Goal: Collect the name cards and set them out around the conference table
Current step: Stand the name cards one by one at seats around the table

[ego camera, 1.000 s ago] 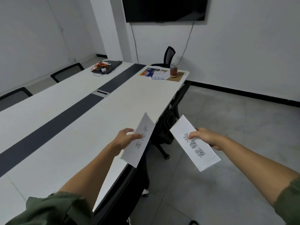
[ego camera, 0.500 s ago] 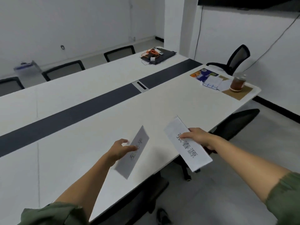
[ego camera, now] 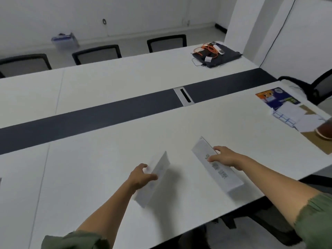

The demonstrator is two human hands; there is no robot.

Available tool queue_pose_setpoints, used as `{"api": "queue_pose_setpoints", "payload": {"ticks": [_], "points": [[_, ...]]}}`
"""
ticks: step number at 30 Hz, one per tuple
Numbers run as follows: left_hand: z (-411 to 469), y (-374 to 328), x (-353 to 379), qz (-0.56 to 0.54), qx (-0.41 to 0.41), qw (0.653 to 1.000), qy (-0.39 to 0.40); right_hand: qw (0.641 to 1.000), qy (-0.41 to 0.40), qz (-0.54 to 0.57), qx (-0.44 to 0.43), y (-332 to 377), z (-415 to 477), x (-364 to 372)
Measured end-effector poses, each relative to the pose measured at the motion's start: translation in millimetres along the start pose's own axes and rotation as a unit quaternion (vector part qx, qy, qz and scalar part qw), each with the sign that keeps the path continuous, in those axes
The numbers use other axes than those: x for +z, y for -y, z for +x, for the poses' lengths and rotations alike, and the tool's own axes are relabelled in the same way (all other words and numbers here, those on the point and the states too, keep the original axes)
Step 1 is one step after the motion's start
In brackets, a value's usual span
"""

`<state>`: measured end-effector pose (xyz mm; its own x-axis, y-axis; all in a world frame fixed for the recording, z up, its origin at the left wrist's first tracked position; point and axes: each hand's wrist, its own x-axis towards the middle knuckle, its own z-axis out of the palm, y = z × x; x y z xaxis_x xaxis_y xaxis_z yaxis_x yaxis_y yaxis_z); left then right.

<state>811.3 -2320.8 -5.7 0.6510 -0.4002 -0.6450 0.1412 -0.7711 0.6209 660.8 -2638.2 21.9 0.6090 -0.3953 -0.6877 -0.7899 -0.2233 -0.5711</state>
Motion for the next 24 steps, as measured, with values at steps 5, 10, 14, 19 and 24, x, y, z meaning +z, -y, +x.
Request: {"api": "queue_pose_setpoints", "payload": {"ticks": [5,10,14,19,24], "points": [[35,-8,6,-0.001,-0.034,0.999,-0.033,0.997,0.028,-0.067,0.002,21,76,-10],[74,-17,18,-0.003,-0.075,0.996,-0.047,0.989,0.057,-0.136,-0.008,34,144,-25],[89,-30,23,-0.022,-0.093,0.994,-0.051,0.980,0.076,-0.182,-0.016,38,174,-32],[104,-38,25,-0.005,-0.096,0.994,-0.061,0.960,0.056,-0.270,-0.040,44,192,-35],[113,-43,25,0.020,-0.097,0.992,-0.075,0.945,0.024,-0.323,-0.051,54,195,-31]]}}
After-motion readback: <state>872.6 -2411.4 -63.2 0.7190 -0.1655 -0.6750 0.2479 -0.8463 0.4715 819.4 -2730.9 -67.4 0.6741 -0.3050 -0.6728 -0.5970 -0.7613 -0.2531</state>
